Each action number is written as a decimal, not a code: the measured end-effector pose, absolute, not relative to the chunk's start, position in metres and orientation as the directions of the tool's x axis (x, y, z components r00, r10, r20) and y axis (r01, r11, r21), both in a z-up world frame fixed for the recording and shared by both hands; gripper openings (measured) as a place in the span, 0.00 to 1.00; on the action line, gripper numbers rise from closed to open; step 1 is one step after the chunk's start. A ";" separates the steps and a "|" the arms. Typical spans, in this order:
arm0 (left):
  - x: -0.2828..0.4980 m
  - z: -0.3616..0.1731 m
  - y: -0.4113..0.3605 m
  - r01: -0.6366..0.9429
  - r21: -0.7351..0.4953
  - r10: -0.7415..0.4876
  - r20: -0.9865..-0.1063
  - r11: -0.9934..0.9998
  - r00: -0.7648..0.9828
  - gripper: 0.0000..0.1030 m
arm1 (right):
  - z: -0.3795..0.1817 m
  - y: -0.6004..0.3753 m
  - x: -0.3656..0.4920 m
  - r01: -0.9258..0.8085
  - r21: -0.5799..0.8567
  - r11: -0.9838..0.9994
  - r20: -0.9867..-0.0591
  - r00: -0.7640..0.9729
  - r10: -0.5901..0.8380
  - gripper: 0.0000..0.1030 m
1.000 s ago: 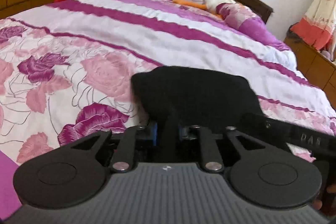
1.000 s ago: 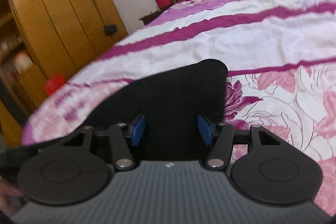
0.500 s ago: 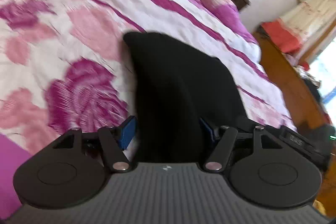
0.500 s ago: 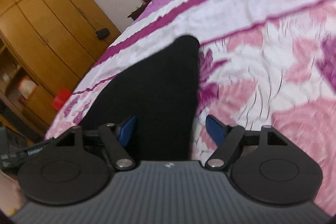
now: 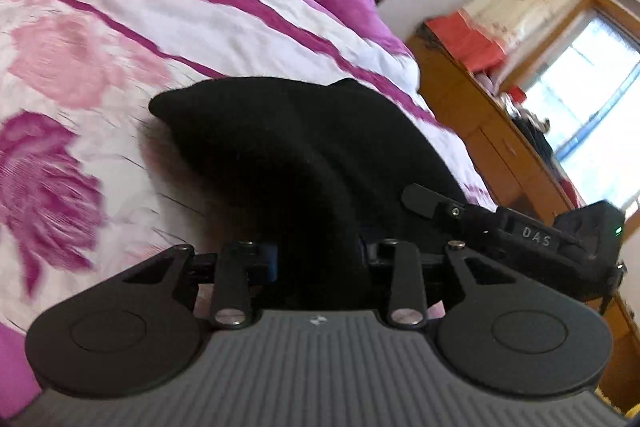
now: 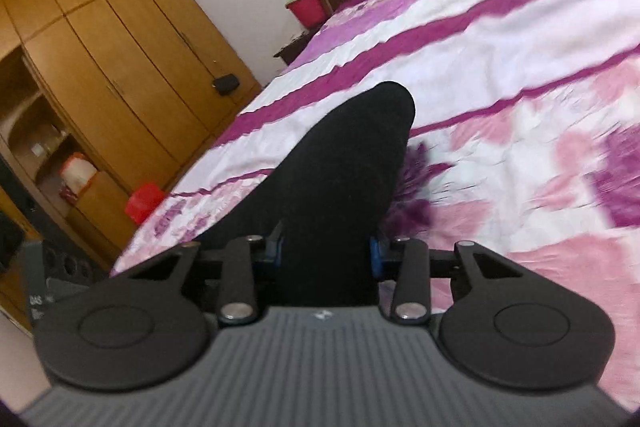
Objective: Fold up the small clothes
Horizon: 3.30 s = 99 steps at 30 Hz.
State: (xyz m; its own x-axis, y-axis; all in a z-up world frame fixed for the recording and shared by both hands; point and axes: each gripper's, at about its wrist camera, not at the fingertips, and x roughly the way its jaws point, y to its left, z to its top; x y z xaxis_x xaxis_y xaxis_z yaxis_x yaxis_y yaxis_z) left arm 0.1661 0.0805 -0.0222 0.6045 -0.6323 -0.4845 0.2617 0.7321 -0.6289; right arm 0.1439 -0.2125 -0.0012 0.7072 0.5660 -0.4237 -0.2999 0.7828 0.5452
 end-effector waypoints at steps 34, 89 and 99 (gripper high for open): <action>0.012 0.062 0.020 0.158 -0.218 -0.258 -0.585 0.963 0.769 0.90 | 0.068 -0.247 -0.007 -0.237 0.367 0.899 -0.503 0.763 0.406 0.66; 0.032 -0.039 -0.023 0.000 -0.038 -0.029 -0.750 0.999 0.661 0.93 | -0.050 -0.219 -0.008 -0.091 0.235 0.968 -0.622 0.751 0.221 0.66; 0.030 -0.039 -0.026 0.011 -0.025 -0.026 -0.747 1.000 0.664 0.92 | -0.050 -0.218 -0.008 -0.095 0.235 0.967 -0.621 0.751 0.225 0.66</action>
